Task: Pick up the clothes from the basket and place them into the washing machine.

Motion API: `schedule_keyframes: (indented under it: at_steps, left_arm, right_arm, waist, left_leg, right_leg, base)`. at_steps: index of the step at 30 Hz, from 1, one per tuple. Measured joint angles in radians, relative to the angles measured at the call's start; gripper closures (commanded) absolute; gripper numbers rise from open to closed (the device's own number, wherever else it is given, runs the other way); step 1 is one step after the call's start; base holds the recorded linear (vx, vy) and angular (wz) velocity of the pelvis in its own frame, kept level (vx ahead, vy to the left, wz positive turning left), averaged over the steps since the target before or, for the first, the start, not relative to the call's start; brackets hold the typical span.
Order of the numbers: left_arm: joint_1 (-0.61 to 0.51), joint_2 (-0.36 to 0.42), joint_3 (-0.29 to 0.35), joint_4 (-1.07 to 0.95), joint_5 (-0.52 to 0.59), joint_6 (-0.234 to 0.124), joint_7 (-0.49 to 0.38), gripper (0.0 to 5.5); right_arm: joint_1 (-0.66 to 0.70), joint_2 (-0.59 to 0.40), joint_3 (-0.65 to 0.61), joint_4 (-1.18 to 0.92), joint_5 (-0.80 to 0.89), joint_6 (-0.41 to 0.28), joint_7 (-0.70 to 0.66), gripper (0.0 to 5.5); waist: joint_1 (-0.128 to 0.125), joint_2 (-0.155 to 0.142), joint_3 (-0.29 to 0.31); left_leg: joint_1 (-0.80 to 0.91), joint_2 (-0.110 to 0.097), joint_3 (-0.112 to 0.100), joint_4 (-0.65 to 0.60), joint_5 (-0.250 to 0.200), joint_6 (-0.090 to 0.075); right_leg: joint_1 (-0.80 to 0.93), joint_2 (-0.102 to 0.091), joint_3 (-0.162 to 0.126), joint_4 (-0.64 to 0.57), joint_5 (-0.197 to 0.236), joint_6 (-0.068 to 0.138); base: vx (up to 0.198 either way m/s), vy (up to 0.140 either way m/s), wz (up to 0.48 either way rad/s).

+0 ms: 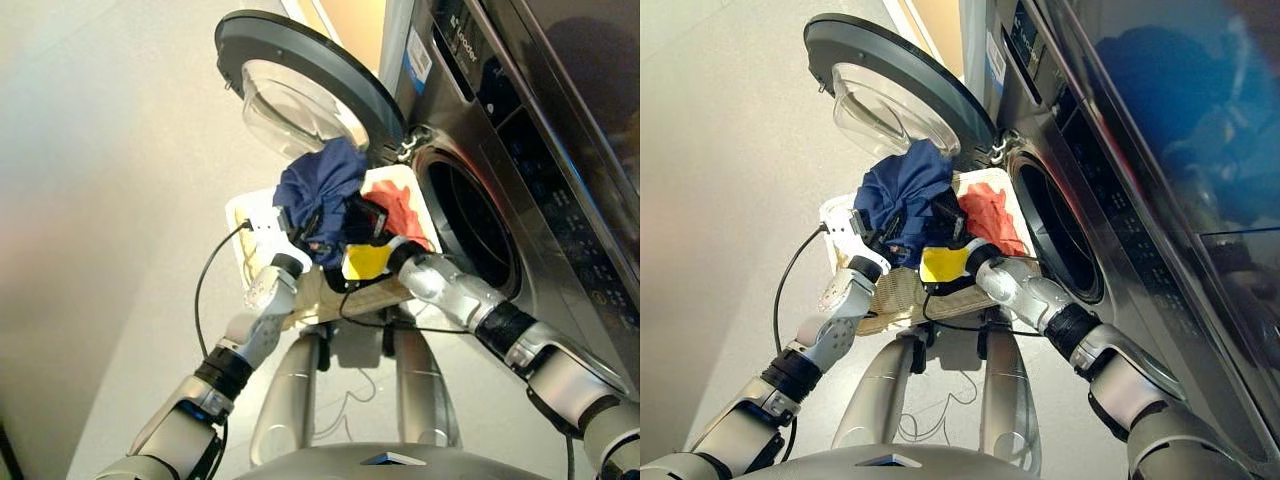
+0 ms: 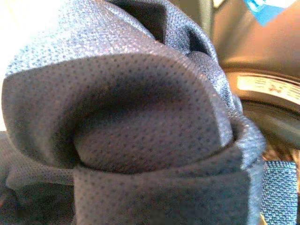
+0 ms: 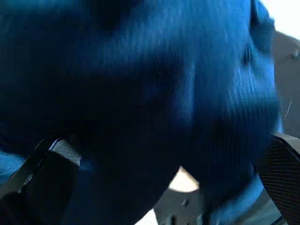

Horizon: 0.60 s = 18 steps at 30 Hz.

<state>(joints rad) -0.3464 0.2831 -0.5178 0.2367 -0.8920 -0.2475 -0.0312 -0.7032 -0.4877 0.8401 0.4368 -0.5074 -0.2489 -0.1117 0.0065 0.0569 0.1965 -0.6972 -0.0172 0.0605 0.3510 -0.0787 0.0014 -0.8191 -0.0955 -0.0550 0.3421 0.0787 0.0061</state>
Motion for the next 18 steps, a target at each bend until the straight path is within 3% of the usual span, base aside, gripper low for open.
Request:
schedule_keyframes:
  at_steps: [4,5,14,15,16,17,18]
  left_arm:
    - [-0.01,0.013,-0.025,-0.011,-0.043,0.017,-0.001,5.5]
    - [-0.014,0.018,-0.027,-0.011,-0.055,0.02,-0.001,5.5]
    - [-0.019,0.052,-0.037,-0.015,-0.099,0.038,-0.009,5.5]
    - [-0.02,0.052,-0.037,-0.015,-0.1,0.038,-0.01,5.22]
    - [-0.019,0.054,-0.036,-0.015,-0.102,0.038,-0.012,0.78]
    - [-0.019,0.054,-0.038,-0.015,-0.108,0.038,-0.021,0.0]
    - [-0.019,0.054,-0.04,-0.016,-0.108,0.038,-0.029,0.0]
  right_arm:
    - [-0.026,0.02,0.02,0.038,0.0,-0.001,-0.021,0.0]
    - [-0.026,0.028,0.02,0.045,0.0,0.0,-0.026,5.5]
    - [-0.024,0.064,0.019,0.082,0.003,0.001,-0.05,5.5]
    - [-0.023,0.064,0.018,0.082,0.004,0.0,-0.05,5.5]
    - [-0.021,0.065,0.016,0.083,0.008,-0.001,-0.051,5.5]
    - [-0.015,0.072,0.005,0.092,0.027,-0.001,-0.051,5.5]
    - [-0.006,0.084,-0.011,0.106,0.048,0.0,-0.052,5.5]
  waist:
    - [0.003,0.007,-0.001]
    - [0.003,0.009,-0.001]
    - [0.007,0.028,-0.01]
    - [0.007,0.028,-0.01]
    - [0.007,0.028,-0.01]
    - [0.007,0.028,-0.01]
    - [0.007,0.028,-0.01]
  left_leg:
    - [0.001,0.0,-0.002,-0.003,0.004,-0.002]
    - [0.001,0.0,-0.002,-0.003,0.004,-0.002]
    - [0.001,-0.001,-0.003,-0.005,0.005,-0.002]
    - [0.001,-0.001,-0.003,-0.005,0.005,-0.002]
    - [0.001,-0.001,-0.003,-0.005,0.005,-0.002]
    - [0.001,-0.001,-0.003,-0.005,0.005,-0.002]
    - [0.001,-0.001,-0.003,-0.005,0.005,-0.002]
  right_leg:
    - [0.0,0.0,-0.002,-0.005,0.005,-0.007]
    - [0.0,0.0,-0.002,-0.005,0.006,-0.008]
    - [0.0,0.0,-0.003,-0.005,0.006,-0.008]
    - [0.0,0.0,-0.003,-0.005,0.006,-0.008]
    - [0.0,0.0,-0.003,-0.005,0.006,-0.008]
    - [0.0,0.0,-0.003,-0.005,0.006,-0.008]
    - [0.0,0.0,-0.003,-0.005,0.006,-0.008]
  base:
    - [0.0,0.0,0.0]
    - [0.0,0.0,0.0]
    - [0.0,0.0,0.0]
    - [0.0,0.0,0.0]
    - [0.0,0.0,0.0]
    - [0.0,0.0,0.0]
    - [0.0,0.0,0.0]
